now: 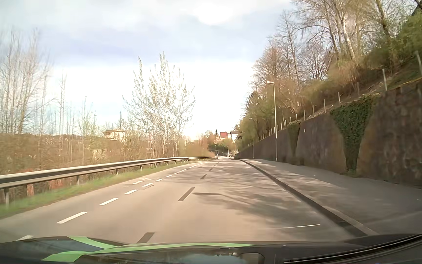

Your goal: Follow the waypoints while adhering to traffic rules and regulations

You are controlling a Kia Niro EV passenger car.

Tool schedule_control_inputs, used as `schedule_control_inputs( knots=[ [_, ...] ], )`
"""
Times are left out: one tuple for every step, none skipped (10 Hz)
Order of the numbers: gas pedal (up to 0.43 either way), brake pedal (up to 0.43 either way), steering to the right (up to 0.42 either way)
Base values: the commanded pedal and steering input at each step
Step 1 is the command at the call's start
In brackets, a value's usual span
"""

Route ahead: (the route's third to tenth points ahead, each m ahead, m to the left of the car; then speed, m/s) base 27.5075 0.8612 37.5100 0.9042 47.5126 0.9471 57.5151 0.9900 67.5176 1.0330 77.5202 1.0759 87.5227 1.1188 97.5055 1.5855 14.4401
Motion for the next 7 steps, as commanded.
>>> schedule_control_inputs(
  knots=[
    [0.079, 0.000, -0.002],
    [0.079, 0.000, -0.002],
    [0.079, 0.000, -0.002],
    [0.079, 0.000, -0.002],
    [0.079, 0.000, -0.002],
    [0.079, 0.000, -0.002],
    [0.079, 0.000, -0.002]
  ],
)
